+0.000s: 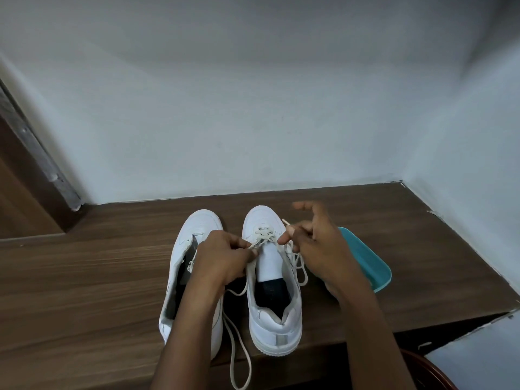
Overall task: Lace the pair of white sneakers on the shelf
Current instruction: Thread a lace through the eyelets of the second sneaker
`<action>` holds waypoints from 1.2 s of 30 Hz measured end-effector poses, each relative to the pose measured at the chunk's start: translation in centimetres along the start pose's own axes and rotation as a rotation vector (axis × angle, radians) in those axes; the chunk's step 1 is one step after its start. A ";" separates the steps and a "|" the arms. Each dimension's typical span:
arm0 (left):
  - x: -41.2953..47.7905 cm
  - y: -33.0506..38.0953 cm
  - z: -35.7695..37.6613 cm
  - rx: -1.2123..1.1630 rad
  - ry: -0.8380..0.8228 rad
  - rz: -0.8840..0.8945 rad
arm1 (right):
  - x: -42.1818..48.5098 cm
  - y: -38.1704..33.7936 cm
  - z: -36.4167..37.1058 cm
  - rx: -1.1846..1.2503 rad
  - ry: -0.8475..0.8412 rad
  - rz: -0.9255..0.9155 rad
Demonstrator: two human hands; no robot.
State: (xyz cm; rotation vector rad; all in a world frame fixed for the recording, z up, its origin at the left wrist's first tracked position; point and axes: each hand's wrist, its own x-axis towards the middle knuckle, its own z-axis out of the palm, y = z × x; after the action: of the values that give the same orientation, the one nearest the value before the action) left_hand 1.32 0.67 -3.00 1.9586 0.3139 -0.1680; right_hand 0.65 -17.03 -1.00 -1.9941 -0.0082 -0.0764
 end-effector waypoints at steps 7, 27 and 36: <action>0.4 -0.3 -0.6 -0.134 -0.076 -0.087 | 0.2 0.2 1.8 0.019 -0.052 0.001; -0.1 -0.2 -1.3 -0.196 -0.115 -0.128 | 0.2 0.1 3.8 -0.505 -0.059 -0.150; -0.3 -0.3 -2.1 -0.368 -0.228 -0.129 | 0.5 1.0 4.4 -0.505 -0.012 -0.184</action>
State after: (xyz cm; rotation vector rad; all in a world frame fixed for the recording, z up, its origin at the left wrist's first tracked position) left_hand 0.90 2.68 -2.32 1.5392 0.2974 -0.3863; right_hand 1.38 -13.51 -3.71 -2.4950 -0.1974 -0.2017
